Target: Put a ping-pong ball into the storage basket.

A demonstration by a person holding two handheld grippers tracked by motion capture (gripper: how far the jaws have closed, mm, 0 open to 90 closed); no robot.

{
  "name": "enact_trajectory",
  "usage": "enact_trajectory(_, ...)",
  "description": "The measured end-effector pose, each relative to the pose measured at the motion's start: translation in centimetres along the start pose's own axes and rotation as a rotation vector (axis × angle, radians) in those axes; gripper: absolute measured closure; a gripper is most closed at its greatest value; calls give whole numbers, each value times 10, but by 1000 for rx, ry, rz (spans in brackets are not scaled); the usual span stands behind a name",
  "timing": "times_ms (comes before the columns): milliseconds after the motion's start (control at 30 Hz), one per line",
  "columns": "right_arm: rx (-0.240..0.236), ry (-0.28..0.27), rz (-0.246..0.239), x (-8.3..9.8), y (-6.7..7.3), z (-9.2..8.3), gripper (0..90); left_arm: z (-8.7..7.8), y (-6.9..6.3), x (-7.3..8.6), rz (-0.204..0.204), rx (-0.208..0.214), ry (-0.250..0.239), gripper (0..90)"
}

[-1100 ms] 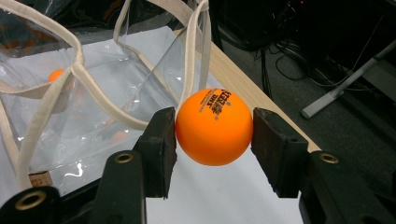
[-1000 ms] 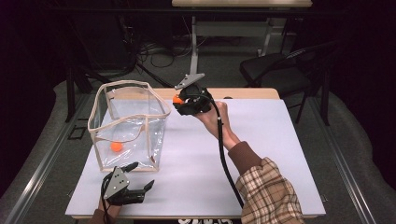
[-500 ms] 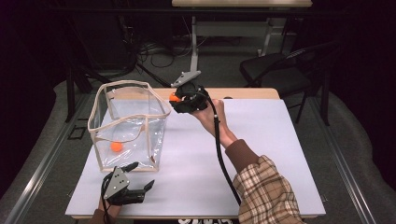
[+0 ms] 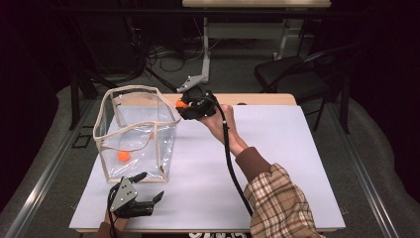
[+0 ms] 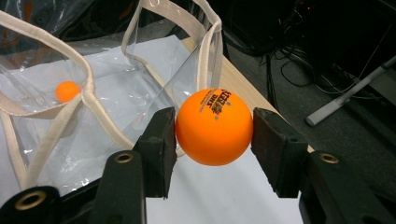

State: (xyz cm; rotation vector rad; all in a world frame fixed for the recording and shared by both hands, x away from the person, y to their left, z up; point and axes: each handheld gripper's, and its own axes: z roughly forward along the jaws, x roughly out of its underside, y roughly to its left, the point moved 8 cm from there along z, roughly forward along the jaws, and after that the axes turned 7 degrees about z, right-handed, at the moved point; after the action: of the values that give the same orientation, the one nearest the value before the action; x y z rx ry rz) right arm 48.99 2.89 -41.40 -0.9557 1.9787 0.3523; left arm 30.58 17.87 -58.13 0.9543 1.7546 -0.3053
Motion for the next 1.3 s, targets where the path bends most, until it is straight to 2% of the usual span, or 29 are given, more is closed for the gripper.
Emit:
enact_trajectory(700, 3, -5, -10, -13, 6, 4, 504, 0, 0, 0, 0, -1, 1, 158)
enact_trajectory(1300, -15, -12, -9, -18, 13, 12, 504, 0, 0, 0, 0, 0, 0, 158)
